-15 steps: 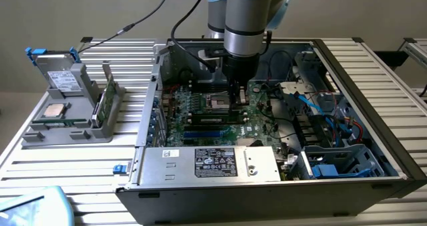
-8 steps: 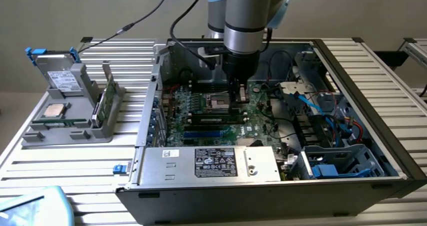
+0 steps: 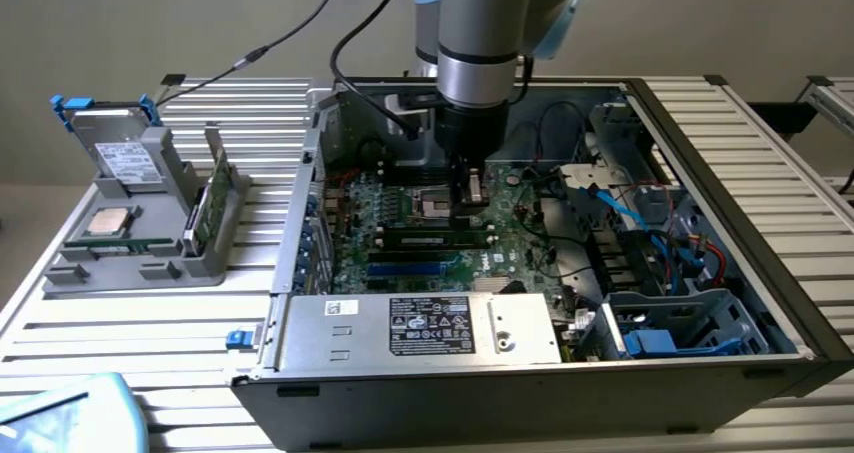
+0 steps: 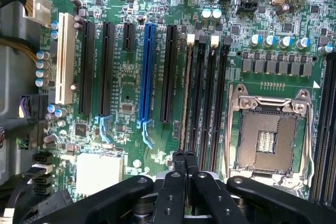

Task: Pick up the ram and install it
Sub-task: 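Press down the ram until it locks into place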

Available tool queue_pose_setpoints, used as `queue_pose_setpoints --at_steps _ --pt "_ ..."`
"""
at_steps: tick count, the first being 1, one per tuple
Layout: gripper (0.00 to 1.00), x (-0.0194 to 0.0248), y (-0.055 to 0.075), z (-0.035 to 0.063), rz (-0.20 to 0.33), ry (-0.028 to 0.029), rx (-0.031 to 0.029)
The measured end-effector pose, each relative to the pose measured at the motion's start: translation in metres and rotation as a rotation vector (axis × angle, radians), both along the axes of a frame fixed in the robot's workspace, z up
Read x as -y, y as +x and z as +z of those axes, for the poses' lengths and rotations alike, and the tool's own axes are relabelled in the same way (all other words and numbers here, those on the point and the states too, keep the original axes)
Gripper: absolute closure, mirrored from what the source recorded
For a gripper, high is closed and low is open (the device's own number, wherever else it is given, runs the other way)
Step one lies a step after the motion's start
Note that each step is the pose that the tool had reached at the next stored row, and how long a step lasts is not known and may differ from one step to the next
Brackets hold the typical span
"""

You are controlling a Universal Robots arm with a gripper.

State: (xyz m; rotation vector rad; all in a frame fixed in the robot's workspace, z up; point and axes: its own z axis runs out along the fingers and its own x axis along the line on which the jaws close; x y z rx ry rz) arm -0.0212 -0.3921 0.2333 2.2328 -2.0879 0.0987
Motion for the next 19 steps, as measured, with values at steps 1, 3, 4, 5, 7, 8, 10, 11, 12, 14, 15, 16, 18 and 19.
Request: queue_pose_setpoints --at_steps 1,3,4,5,7,8,10,11,12,14,15,16,18,19 --pt "0.90 0.0000 -0.002 0.0000 0.000 0.0001 0.0005" --pt "0.90 0.0000 -0.004 0.0000 0.000 0.0001 0.0008" --pt "0.90 0.0000 -0.006 -0.0001 0.000 0.0001 0.0011" --pt "0.90 0.0000 -0.007 -0.0001 0.000 0.0002 0.0012" --pt "0.90 0.0000 -0.010 -0.0001 0.000 0.0002 0.0016" --pt "0.90 0.0000 -0.011 0.0000 0.000 0.0001 0.0017" --pt "0.90 0.0000 -0.013 0.0000 0.000 0.0001 0.0021" --pt "0.90 0.0000 -0.015 0.0000 0.000 0.0001 0.0023" --pt "0.90 0.0000 -0.016 0.0000 0.000 0.0001 0.0024" --pt "0.90 0.0000 -0.018 0.0000 0.000 0.0001 0.0029" --pt "0.90 0.0000 -0.020 0.0000 0.000 0.0001 0.0033" --pt "0.90 0.0000 -0.021 -0.0001 0.000 0.0001 0.0036" --pt "0.90 0.0000 -0.025 0.0000 0.000 0.0002 0.0046" --pt "0.90 0.0000 -0.026 0.0000 0.000 0.0001 0.0051"
